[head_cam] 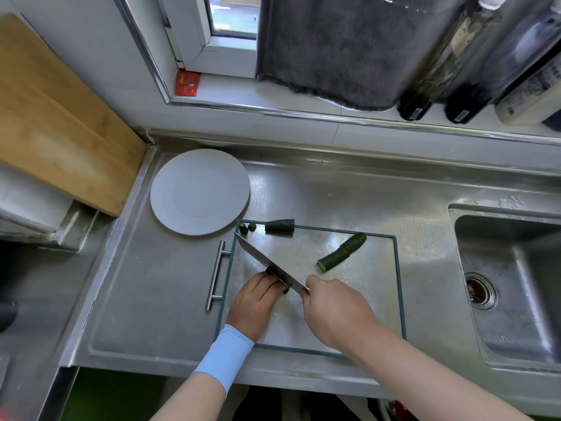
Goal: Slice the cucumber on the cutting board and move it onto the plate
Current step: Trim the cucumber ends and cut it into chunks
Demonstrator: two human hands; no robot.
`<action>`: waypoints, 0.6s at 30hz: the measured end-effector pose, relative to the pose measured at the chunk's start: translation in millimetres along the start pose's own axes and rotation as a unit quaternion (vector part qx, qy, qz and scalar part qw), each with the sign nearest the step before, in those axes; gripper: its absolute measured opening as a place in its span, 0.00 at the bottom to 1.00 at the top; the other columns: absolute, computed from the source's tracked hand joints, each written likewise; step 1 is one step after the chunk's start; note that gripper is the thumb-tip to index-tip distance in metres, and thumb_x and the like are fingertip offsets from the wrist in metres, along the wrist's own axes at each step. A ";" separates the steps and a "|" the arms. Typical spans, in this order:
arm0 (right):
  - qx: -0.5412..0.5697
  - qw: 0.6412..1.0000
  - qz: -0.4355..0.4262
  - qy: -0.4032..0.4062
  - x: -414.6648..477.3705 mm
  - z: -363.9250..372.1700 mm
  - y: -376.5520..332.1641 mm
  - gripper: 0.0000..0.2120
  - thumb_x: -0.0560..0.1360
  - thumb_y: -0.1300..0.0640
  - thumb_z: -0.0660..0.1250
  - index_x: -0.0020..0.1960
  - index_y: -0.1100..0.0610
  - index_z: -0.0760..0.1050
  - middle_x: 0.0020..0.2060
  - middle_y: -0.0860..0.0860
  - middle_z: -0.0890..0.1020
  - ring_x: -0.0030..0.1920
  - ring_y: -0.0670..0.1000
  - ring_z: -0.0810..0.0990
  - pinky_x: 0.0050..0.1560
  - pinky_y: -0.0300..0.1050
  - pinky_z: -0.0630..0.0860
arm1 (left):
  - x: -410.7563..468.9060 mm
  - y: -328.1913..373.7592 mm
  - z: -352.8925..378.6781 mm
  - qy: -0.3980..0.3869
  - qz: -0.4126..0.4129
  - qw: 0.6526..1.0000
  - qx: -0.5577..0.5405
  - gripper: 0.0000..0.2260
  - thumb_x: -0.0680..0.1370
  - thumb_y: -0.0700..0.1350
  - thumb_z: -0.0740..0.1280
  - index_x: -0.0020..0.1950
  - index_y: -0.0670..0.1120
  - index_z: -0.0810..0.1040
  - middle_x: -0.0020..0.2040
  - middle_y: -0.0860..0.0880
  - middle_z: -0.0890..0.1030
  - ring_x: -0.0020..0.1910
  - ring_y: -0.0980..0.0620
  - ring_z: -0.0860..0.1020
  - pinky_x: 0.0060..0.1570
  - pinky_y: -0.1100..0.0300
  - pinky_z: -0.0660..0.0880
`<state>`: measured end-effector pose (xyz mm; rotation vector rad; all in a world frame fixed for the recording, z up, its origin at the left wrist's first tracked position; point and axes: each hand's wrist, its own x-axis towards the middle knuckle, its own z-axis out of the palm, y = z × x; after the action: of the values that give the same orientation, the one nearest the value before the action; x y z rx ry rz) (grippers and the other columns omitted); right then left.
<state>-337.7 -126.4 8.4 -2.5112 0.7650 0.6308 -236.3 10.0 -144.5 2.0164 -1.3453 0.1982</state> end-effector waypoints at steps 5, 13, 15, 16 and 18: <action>0.003 1.000 0.007 -0.017 2.7 -3.1 -1.4 0.10 0.84 0.50 0.52 0.47 0.52 0.66 0.37 0.51 0.73 0.39 0.57 0.73 0.34 0.48 0.64 | 0.9 1.4 -0.6 0.011 0.000 1.000 0.007 0.06 0.72 0.34 0.73 0.48 0.40 0.82 0.50 0.44 0.81 0.52 0.45 0.77 0.53 0.55 0.76; -0.023 0.999 0.002 -0.025 9.9 -3.0 -7.7 0.06 0.83 0.53 0.54 0.48 0.53 0.66 0.34 0.48 0.68 0.39 0.55 0.72 0.35 0.48 0.65 | 0.4 2.3 -1.0 0.022 0.001 1.000 0.017 0.05 0.74 0.36 0.72 0.48 0.42 0.82 0.50 0.45 0.81 0.52 0.47 0.77 0.55 0.58 0.75; -0.026 0.999 0.001 -0.023 9.7 -2.0 -7.3 0.06 0.83 0.53 0.54 0.48 0.53 0.66 0.34 0.48 0.68 0.39 0.56 0.72 0.35 0.48 0.65 | -0.6 1.5 -0.2 0.018 -0.001 1.000 0.016 0.05 0.73 0.35 0.72 0.48 0.41 0.82 0.50 0.45 0.82 0.52 0.46 0.77 0.54 0.57 0.75; -0.027 0.999 0.000 -0.022 9.6 -1.4 -6.7 0.06 0.83 0.53 0.55 0.48 0.53 0.66 0.34 0.49 0.68 0.39 0.56 0.72 0.35 0.48 0.65 | -1.1 0.9 0.2 0.015 -0.002 1.000 0.016 0.05 0.73 0.35 0.72 0.48 0.41 0.82 0.50 0.45 0.82 0.52 0.46 0.77 0.54 0.57 0.76; -0.028 0.999 0.001 -0.020 10.3 0.1 -5.7 0.06 0.82 0.54 0.55 0.48 0.53 0.66 0.34 0.49 0.68 0.38 0.56 0.72 0.34 0.48 0.65 | -1.8 -0.3 0.8 0.010 -0.004 1.000 0.016 0.05 0.74 0.35 0.72 0.48 0.41 0.82 0.51 0.44 0.82 0.52 0.46 0.77 0.53 0.55 0.76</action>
<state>-326.6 -126.3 4.4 -2.5406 0.7452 0.7087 -237.1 10.9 -146.0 2.0398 -1.3299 0.2373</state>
